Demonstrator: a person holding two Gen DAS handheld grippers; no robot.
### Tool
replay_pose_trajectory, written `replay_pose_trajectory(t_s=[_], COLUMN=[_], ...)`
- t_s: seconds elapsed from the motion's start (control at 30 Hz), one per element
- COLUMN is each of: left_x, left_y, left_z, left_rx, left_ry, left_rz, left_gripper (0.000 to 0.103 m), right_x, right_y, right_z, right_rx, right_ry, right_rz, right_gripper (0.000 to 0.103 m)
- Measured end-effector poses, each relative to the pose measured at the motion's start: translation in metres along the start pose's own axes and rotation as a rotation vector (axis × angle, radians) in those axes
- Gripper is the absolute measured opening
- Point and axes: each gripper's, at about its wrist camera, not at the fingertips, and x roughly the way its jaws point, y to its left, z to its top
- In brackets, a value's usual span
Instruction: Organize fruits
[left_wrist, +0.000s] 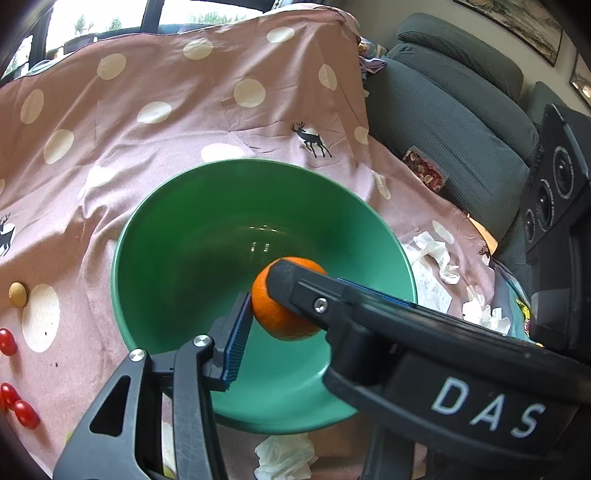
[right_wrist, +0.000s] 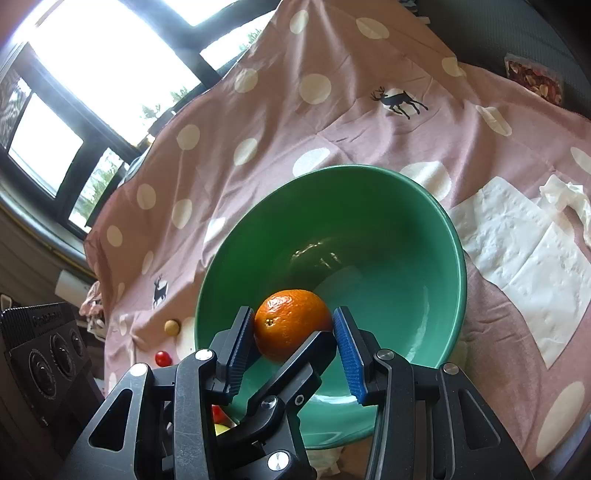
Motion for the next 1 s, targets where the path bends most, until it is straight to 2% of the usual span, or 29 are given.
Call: replay_pose_trajectory(t_s=[0.2, 0.27, 0.37, 0.5, 0.57, 0.73, 0.83, 0.9, 1.0], left_x=[-0.013, -0.021, -0.042, -0.080, -0.099, -0.138, -0.157, -0.169, -0.179], left_y=[0.003, 0.008, 0.021, 0.047, 0.062, 0.092, 0.111, 0.128, 0.150], left_z=[-0.001, -0.002, -0.003, -0.006, -0.010, -0.033, -0.061, -0.080, -0.102], left_rx=[-0.018, -0.038, -0.084, -0.174, -0.233, -0.333, -0.399, -0.464, -0.533], left_ry=[-0.021, -0.034, -0.068, -0.137, -0.162, -0.192, -0.205, -0.214, -0.211], left_rz=[0.015, 0.039, 0.058, 0.143, 0.194, 0.332, 0.416, 0.449, 0.482], left_gripper=[0.047, 0.055, 0.066, 0.075, 0.083, 0.084, 0.084, 0.084, 0.084], right_x=[-0.006, -0.008, -0.009, -0.007, -0.001, 0.013, 0.019, 0.021, 0.021], right_y=[-0.003, -0.001, 0.004, 0.005, 0.006, 0.014, 0.019, 0.022, 0.028], right_z=[0.001, 0.002, 0.003, 0.004, 0.005, 0.003, 0.000, -0.001, -0.002], right_rx=[0.013, 0.006, 0.000, 0.007, 0.003, -0.074, -0.106, -0.127, -0.162], right_ry=[-0.058, -0.089, -0.153, -0.212, -0.217, -0.226, -0.219, -0.233, -0.300], right_rz=[-0.040, -0.049, -0.100, -0.146, -0.179, -0.290, -0.332, -0.357, -0.380], right_gripper=[0.047, 0.049, 0.057, 0.061, 0.061, 0.061, 0.061, 0.061, 0.061])
